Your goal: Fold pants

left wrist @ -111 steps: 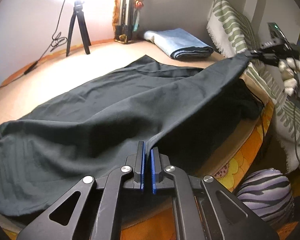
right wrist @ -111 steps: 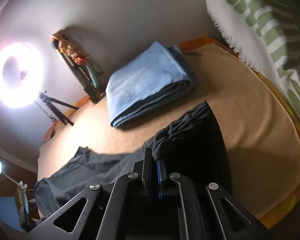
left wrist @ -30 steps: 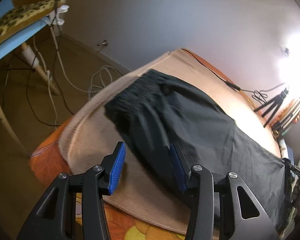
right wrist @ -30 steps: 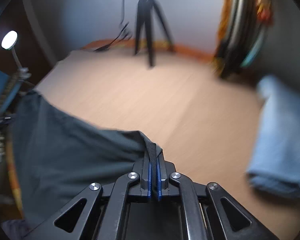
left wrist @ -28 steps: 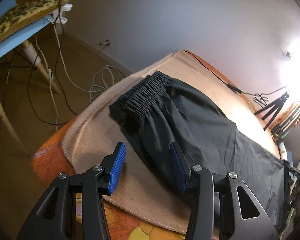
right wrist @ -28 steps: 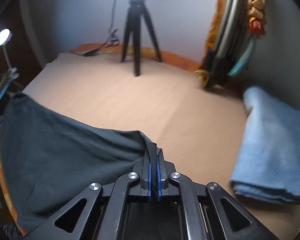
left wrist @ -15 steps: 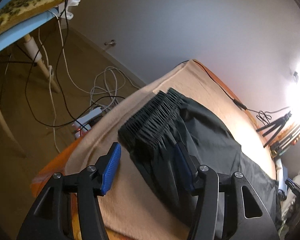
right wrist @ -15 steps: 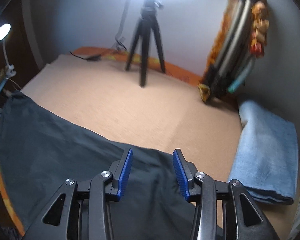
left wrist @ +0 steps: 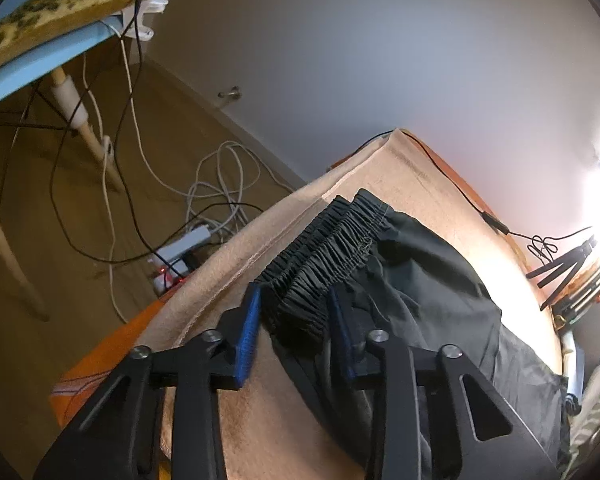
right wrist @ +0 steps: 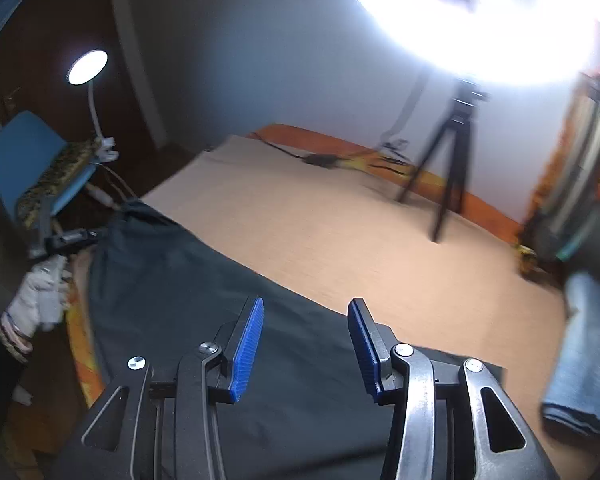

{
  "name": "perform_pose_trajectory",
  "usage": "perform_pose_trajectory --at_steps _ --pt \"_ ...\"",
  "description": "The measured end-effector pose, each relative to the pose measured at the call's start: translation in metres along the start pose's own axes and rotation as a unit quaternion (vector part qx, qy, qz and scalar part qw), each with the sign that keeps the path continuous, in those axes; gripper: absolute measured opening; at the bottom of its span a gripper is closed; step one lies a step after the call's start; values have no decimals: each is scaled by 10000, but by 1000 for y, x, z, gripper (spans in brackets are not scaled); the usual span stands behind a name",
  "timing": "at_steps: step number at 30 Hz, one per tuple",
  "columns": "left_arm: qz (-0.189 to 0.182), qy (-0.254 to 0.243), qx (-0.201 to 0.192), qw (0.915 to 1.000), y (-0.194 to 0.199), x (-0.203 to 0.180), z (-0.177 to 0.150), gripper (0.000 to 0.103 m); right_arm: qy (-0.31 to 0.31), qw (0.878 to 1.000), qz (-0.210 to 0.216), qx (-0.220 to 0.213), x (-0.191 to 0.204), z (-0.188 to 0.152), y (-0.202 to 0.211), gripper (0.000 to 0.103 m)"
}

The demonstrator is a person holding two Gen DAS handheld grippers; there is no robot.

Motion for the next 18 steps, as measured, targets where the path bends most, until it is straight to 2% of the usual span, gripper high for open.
perform_pose_trajectory --at_steps 4,10,12,18 --pt "-56 -72 -113 9999 3 -1 0 20 81 9993 361 57 36 17 -21 53" --pt "-91 -672 -417 9968 14 -15 -4 17 284 9953 887 262 102 44 -63 57" --pt "-118 -849 -499 9951 18 -19 -6 17 249 9928 1108 392 124 54 -82 61" --pt "-276 -1113 -673 9911 27 -24 -12 16 -24 9811 1686 950 190 80 -151 62"
Point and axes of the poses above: each gripper's, at about its wrist camera, not at the fingertips, and y roughly against the way its jaws point, x to its left, z to its top, the point moved 1 cm from there along -y, roughly the way its jaws point, and after that the axes turned 4 degrees about -x, right-handed, at the moved point
